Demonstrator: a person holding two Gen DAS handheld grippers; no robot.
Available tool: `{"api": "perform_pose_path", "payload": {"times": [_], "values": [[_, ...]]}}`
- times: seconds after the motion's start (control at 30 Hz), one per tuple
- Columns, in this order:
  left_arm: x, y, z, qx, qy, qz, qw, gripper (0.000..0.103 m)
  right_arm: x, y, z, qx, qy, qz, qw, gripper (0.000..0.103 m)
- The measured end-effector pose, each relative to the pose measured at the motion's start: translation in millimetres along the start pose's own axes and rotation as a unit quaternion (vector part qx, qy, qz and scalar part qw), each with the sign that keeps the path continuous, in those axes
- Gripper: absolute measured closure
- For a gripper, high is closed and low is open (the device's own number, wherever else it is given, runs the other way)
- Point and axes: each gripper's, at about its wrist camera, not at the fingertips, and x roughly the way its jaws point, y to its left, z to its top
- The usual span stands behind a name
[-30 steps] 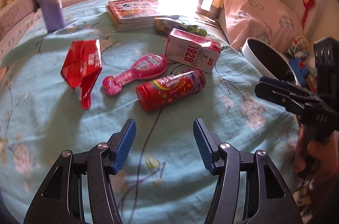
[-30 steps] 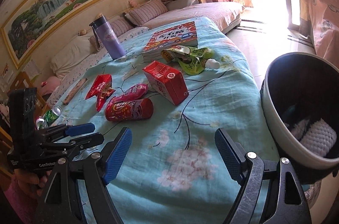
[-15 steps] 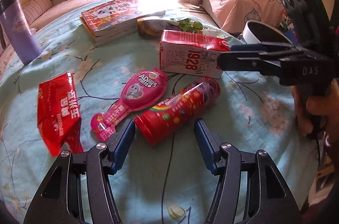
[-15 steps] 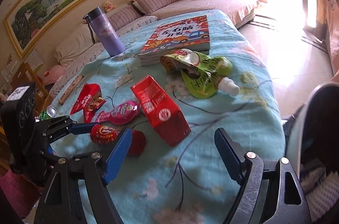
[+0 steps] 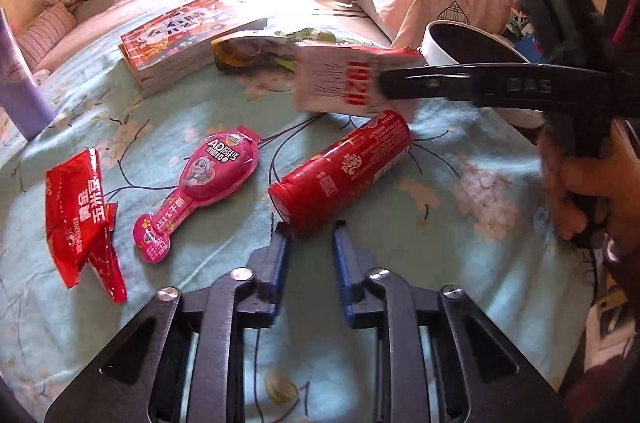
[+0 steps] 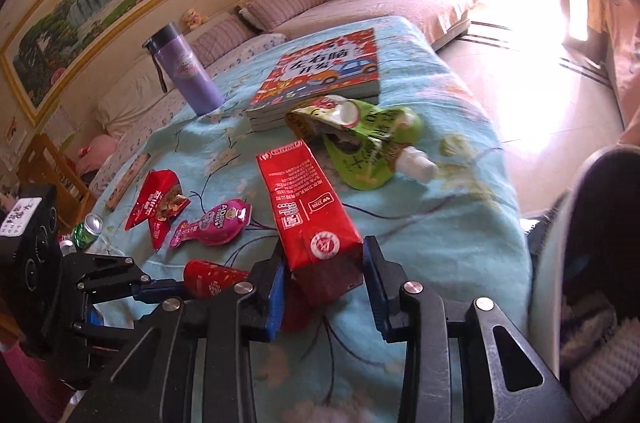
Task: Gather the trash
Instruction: 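Grasp the red juice carton with the right tool while the left tool grasps the red snack tube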
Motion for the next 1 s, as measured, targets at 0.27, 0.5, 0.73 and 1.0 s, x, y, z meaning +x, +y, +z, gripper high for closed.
{"api": "perform_pose_path", "payload": {"times": [0.27,0.5,0.73,1.0], "values": [[-1,-11,16,0.034,-0.025,0.027,0.9987,0.024,-51,-24,-27,0.049,-0.036,-0.016,0.998,0.069],[17,-16,29,0.036,-0.023,0.043,0.9981,0.024,-76,-39,-47,0.091,-0.053,-0.019,0.994,0.069],[28,-36,38,0.077,-0.021,0.060,0.9951,0.058,-90,-42,-58,0.107,-0.065,-0.016,0.992,0.069],[9,-46,28,0.039,-0.020,0.019,0.9988,0.066,-108,-46,-69,0.118,-0.083,-0.015,0.989,0.069]]}}
